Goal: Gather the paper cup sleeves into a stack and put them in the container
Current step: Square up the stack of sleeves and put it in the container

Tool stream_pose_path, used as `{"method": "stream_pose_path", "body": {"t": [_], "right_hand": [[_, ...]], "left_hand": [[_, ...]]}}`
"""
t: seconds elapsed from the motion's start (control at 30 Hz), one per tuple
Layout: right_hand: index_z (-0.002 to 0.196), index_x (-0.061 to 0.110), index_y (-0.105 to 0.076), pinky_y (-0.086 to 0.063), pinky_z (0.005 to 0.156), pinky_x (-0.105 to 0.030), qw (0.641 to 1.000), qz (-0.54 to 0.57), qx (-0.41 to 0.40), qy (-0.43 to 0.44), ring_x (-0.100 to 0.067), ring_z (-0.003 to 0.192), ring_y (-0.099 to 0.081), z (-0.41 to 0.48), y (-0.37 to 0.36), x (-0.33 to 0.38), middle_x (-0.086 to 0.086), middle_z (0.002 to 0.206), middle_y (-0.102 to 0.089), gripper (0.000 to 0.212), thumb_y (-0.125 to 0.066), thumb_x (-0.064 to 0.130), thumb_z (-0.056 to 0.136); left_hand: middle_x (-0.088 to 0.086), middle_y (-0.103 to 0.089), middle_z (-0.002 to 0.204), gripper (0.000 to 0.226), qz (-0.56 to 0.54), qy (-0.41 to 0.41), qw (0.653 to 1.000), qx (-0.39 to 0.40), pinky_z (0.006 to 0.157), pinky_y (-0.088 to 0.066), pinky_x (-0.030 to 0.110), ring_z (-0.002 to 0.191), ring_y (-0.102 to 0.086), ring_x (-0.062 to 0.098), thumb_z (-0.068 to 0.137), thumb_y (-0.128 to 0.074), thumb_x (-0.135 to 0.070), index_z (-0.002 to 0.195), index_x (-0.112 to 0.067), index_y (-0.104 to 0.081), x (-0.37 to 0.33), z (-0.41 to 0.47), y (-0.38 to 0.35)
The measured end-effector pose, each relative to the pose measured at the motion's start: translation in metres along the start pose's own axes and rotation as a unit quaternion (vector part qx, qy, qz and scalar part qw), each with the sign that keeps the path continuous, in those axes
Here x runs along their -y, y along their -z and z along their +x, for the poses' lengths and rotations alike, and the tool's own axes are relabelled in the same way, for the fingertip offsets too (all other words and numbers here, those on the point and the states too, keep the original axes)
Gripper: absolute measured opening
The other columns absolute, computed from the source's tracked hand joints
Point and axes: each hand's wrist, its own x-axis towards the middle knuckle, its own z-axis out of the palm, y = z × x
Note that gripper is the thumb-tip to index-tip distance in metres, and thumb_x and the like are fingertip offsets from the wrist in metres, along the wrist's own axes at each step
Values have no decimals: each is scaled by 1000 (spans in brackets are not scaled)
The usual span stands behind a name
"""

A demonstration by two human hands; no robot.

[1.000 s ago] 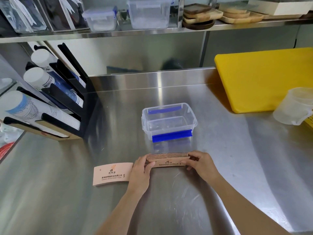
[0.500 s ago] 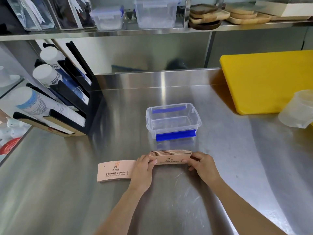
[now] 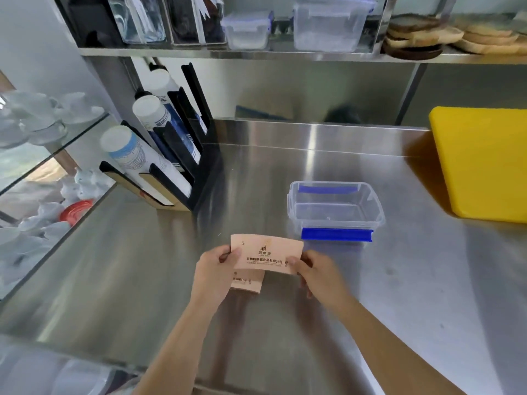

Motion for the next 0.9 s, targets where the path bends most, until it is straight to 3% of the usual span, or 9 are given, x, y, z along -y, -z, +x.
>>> {"method": "stream_pose_path", "body": {"t": [0.1, 0.2, 0.33, 0.43, 0.53, 0.63, 0.77, 0.9], "right_hand": [[66, 17, -55, -36, 29, -18, 999, -9, 30, -17, -9, 34, -50, 2, -19, 8, 1, 54, -56, 24, -56, 26, 88], [64, 16, -53, -35, 28, -17, 997, -35, 62, -42, -11, 34, -52, 6, -31, 15, -2, 53, -56, 27, -53, 25, 89], [69, 14, -53, -32, 28, -17, 990, -74, 100, -67, -13, 34, -51, 12, -44, 18, -2, 55, -55, 26, -48, 28, 91], [73, 13, -53, -32, 28, -17, 984, -116, 109, -80, -14, 36, -51, 14, -50, 18, -2, 56, -54, 28, -47, 34, 91], [81, 12, -55, -34, 33, -21, 978, -151, 119, -76, -15, 39, -50, 16, -55, 18, -1, 57, -51, 29, -45, 37, 91], [87, 11, -57, -35, 39, -22, 974, -171, 130, -75, -17, 43, -51, 17, -58, 17, 0, 58, -51, 31, -44, 39, 90], [80, 13, -54, -32, 39, -22, 970, -189, 137, -72, -18, 43, -50, 19, -60, 14, 1, 56, -49, 31, -43, 40, 90], [61, 20, -46, -28, 30, -16, 970, -191, 130, -78, -16, 39, -48, 21, -60, 9, 1, 53, -48, 35, -44, 41, 90]], "left_hand": [[1, -69, 64, 25, 19, 35, 999, -8, 59, -40, 30, 60, -55, 20, 86, -58, -24, 68, -11, -68, 11, 6, 17], [18, -69, 73, 29, 30, 58, 998, -9, 64, -38, 31, 64, -52, 21, 87, -58, -25, 74, -1, -67, 18, 9, 27], [5, -58, 62, 31, 62, 63, 996, -20, 58, -33, 29, 58, -42, 20, 87, -57, -26, 66, -5, -65, 25, 11, 33], [6, -49, 60, 36, 83, 74, 993, -34, 58, -29, 30, 59, -37, 21, 87, -57, -27, 62, -1, -58, 31, 14, 35], [8, -55, 64, 26, 98, 82, 991, -41, 59, -33, 30, 62, -43, 24, 86, -58, -28, 62, -17, -58, 36, 18, 37], [14, -61, 69, 24, 104, 90, 990, -42, 59, -35, 30, 64, -46, 25, 86, -58, -29, 64, -17, -60, 43, 19, 38], [11, -61, 68, 24, 100, 93, 989, -52, 56, -35, 29, 65, -46, 26, 85, -59, -28, 64, -18, -60, 50, 20, 37], [8, -65, 70, 18, 86, 101, 990, -56, 58, -38, 29, 69, -54, 27, 82, -64, -25, 67, -17, -67, 55, 25, 36]]}}
